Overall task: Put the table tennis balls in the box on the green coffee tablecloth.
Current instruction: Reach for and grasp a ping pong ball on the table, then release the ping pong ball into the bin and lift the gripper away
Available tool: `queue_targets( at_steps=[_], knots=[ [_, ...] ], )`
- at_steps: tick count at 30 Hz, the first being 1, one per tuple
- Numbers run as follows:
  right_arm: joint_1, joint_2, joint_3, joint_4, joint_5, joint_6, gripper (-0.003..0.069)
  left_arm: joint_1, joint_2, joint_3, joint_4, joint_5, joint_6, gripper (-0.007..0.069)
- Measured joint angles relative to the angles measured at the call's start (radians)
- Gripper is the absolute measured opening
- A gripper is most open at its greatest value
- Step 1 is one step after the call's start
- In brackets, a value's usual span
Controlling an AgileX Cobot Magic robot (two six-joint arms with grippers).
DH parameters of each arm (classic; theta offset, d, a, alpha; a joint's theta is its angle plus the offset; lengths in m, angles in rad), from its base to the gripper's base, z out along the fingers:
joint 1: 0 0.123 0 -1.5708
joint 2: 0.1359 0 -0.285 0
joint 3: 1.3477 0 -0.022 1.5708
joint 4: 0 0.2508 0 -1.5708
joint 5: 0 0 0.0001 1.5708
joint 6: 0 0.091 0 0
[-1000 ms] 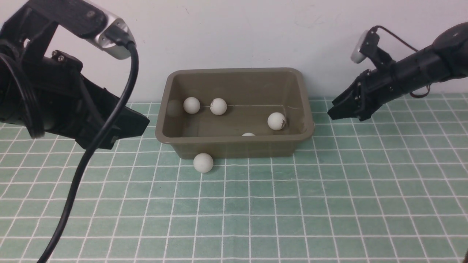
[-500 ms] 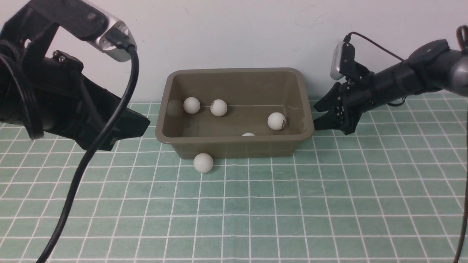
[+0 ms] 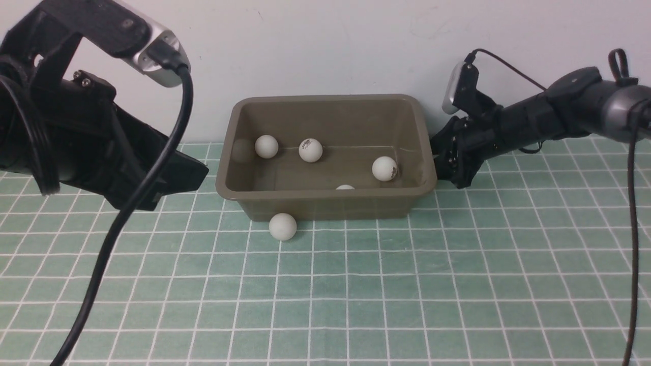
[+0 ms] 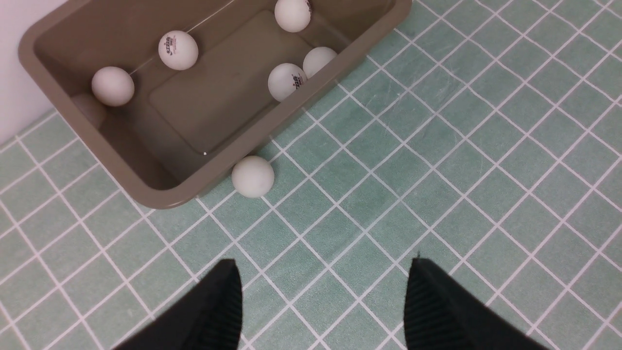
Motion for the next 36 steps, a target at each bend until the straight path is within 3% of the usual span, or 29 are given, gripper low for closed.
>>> queue_targets(
  at_steps=[11,15,25,31,33,36],
  knots=[
    [0.002,0.05,0.0,-0.002,-0.054,0.014,0.042,0.0,0.0,0.0,0.0,0.0,0.0,0.0405],
    [0.002,0.061,0.0,0.011,-0.077,0.069,0.0364,0.0,0.0,0.0,0.0,0.0,0.0,0.0405],
    [-0.078,-0.026,0.0,0.009,-0.098,0.224,0.0365,0.0,0.0,0.0,0.0,-0.001,0.0,0.0405],
    [-0.135,-0.114,0.0,0.1,0.045,0.33,0.0365,0.0,0.0,0.0,0.0,-0.001,0.0,0.0405],
    [-0.111,-0.123,-0.001,0.182,0.176,0.336,0.0365,0.0,0.0,0.0,0.0,-0.001,0.0,0.0405],
    [-0.055,-0.123,-0.001,0.198,0.211,0.344,0.0365,0.0,0.0,0.0,0.0,-0.001,0.0,0.0405]
  ],
)
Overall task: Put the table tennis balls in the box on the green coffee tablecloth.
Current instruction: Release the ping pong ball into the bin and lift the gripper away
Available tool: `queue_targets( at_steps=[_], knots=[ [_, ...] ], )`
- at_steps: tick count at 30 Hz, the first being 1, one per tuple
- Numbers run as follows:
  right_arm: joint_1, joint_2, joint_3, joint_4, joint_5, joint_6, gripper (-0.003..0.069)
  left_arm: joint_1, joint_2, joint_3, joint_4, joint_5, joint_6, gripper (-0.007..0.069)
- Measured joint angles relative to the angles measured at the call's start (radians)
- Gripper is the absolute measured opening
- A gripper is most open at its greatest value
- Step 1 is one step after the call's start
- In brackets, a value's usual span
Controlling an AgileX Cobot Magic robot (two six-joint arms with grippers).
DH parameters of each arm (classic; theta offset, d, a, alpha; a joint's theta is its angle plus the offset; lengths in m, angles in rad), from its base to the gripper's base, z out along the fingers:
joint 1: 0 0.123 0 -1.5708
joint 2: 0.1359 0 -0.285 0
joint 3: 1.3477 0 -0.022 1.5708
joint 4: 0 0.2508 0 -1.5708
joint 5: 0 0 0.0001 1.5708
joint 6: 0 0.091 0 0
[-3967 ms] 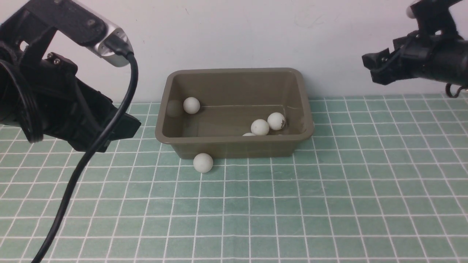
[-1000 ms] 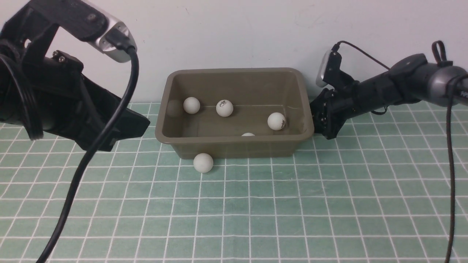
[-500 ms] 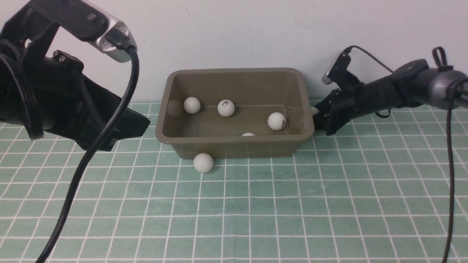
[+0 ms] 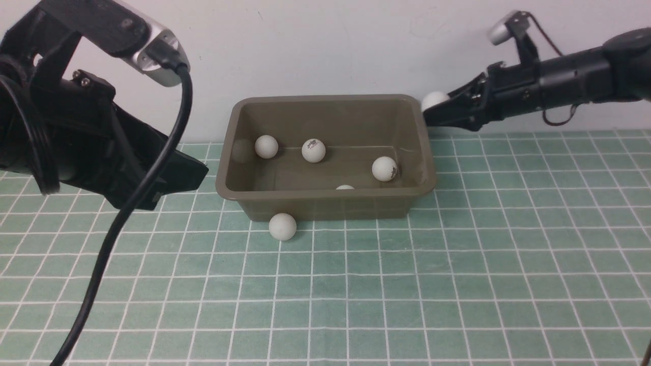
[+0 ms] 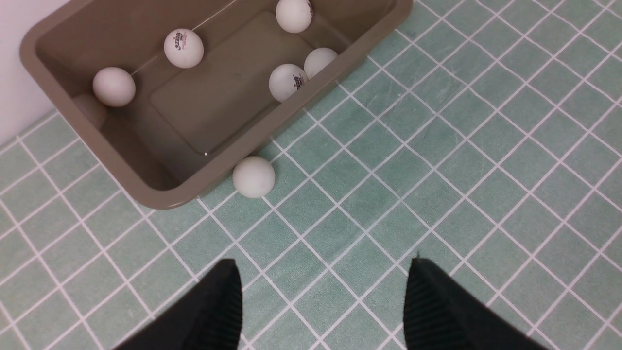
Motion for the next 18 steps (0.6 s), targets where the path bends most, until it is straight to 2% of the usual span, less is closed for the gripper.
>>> queue_targets(
  at_steps=[5,10,13,18],
  knots=[
    [0.13,0.0,0.0,-0.087,-0.063,0.051,0.0365,0.0,0.0,0.0,0.001,0.003,0.0,0.0405],
    [0.19,0.001,0.0,-0.182,-0.179,0.106,0.0365,0.0,0.0,0.0,0.001,0.033,0.006,0.0405],
    [0.197,0.001,0.0,-0.193,-0.221,0.122,0.0372,0.0,0.0,0.0,0.001,0.047,0.007,0.0405],
    [0.194,-0.005,0.0,-0.107,-0.304,0.126,0.0507,0.0,0.0,0.0,0.001,0.053,0.007,0.0405]
  ],
)
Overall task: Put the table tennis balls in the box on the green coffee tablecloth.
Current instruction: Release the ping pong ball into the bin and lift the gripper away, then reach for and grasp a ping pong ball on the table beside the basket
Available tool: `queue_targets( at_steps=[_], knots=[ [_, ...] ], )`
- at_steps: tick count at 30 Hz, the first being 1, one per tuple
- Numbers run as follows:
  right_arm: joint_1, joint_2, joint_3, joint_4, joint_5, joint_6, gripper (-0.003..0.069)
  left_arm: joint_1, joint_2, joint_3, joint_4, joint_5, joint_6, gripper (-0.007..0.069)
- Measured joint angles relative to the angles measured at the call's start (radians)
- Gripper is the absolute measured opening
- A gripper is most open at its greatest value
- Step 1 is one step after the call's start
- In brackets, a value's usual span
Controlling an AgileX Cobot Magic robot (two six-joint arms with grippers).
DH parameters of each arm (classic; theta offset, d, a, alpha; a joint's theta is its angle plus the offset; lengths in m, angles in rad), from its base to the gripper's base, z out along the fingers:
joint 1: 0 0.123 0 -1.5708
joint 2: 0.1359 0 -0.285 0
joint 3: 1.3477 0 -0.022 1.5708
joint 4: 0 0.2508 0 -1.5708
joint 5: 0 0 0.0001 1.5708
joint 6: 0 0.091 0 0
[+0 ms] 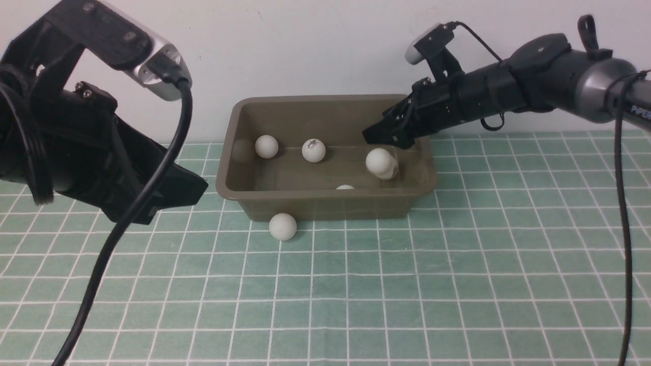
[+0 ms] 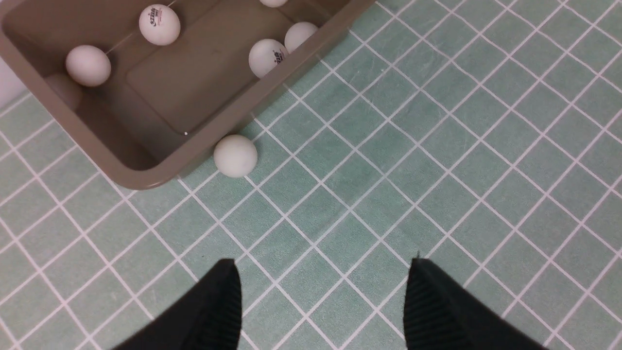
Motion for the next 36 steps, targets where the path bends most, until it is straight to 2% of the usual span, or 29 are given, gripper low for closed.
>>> queue_targets(
  at_steps=[3,6,10,15,17,18,21,22,25,26,29,32,36],
  knots=[
    [-0.017,-0.05,0.001,0.05,-0.028,0.0,0.0526,0.0,0.0,0.0,0.001,0.006,0.0,0.0405],
    [-0.058,-0.142,0.001,0.032,-0.041,0.004,0.0528,0.0,0.0,0.0,0.001,0.035,0.0,0.0405],
    [-0.138,-0.301,0.001,-0.16,0.004,0.092,0.0528,0.0,0.0,0.0,0.001,0.031,0.004,0.0405],
    [-0.163,-0.472,0.001,-0.433,0.069,0.287,0.0529,0.0,0.0,0.0,0.001,0.017,0.008,0.0405],
    [-0.163,-0.554,0.001,-0.559,0.066,0.412,0.0529,0.0,0.0,0.0,0.001,0.015,0.009,0.0405],
    [-0.163,-0.62,0.001,-0.664,0.049,0.541,0.0528,0.0,0.0,0.0,0.001,0.015,0.01,0.0405],
    [-0.164,-0.713,0.001,-0.841,0.027,0.791,0.0511,0.0,0.0,0.0,0.001,0.015,0.01,0.0405],
    [-0.164,-0.753,0.001,-0.933,0.032,0.916,0.0492,0.0,0.0,0.0,0.001,0.015,0.01,0.0405],
    [-0.164,-0.854,0.0,-1.163,0.11,1.123,0.0437,0.0,0.0,0.0,0.0,0.011,0.01,0.0405],
    [-0.164,-0.879,-0.001,-1.203,0.149,1.16,0.0421,0.0,0.0,0.0,0.0,0.003,0.01,0.0405],
    [-0.166,-0.951,-0.002,-1.206,0.311,1.202,0.0384,0.0,0.0,0.0,-0.011,-0.011,0.01,0.0405],
    [-0.167,-0.987,0.001,-1.084,0.392,1.148,0.0376,0.0,0.0,0.0,-0.039,-0.031,0.024,0.0405],
    [-0.167,-1.031,0.066,-0.94,0.4,1.061,0.0373,0.0,0.0,0.0,-0.075,-0.051,0.047,0.0405]
  ],
)
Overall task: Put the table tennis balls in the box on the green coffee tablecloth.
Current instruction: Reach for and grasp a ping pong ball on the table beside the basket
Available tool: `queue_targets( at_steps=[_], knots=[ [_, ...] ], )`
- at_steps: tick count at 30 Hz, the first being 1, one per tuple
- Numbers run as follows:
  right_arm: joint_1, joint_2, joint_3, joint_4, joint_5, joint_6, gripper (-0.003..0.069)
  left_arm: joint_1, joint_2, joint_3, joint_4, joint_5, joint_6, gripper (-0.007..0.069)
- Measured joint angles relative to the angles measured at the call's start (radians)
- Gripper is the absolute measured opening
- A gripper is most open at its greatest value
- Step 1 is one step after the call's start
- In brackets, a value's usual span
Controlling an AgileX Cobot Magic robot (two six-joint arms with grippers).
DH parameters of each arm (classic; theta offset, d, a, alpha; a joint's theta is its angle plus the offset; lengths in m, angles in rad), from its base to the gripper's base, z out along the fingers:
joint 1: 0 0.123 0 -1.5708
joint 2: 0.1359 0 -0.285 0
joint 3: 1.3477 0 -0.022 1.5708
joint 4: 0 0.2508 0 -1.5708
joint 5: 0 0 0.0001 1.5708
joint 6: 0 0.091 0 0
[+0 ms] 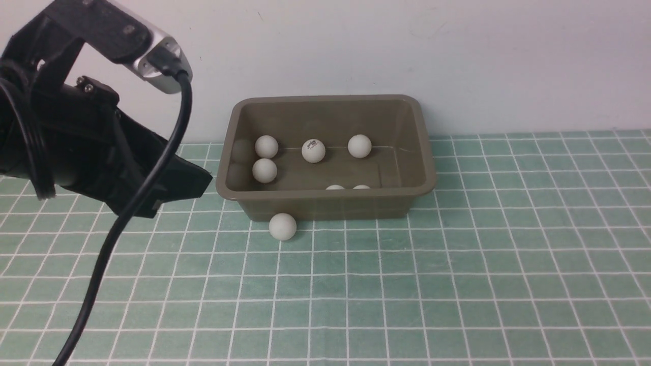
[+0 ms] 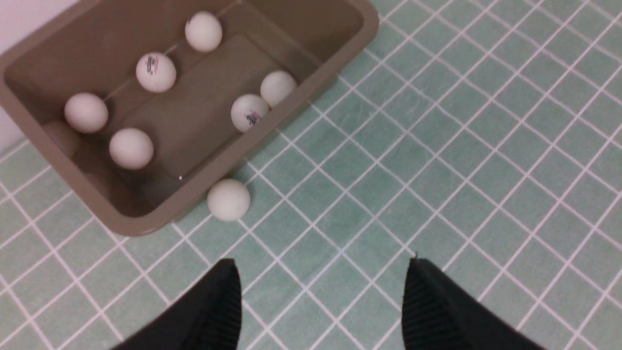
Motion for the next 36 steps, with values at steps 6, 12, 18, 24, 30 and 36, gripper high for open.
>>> queue_targets(
  at_steps=[6,12,18,24,30,36],
  knots=[
    [0.0,-0.089,0.174,0.078,-0.001,-0.088,0.0373,0.0,0.0,0.0,-0.019,-0.002,0.026,0.0405],
    [0.0,-0.259,0.547,0.106,-0.163,-0.153,0.0372,0.0,0.002,0.03,-0.026,-0.01,0.105,0.0405],
    [0.0,-0.347,0.723,0.152,-0.243,-0.169,0.0372,0.0,0.091,0.128,-0.056,-0.08,0.136,0.0405],
    [0.0,-0.356,0.739,0.191,-0.244,-0.169,0.037,0.0,0.262,0.179,-0.178,-0.225,0.129,0.0405],
    [0.0,-0.356,0.739,0.209,-0.246,-0.169,0.037,0.0,0.369,0.179,-0.342,-0.348,0.174,0.0405],
    [0.0,-0.356,0.739,0.21,-0.246,-0.169,0.037,0.0,0.364,0.179,-0.421,-0.332,0.244,0.0405]
  ],
)
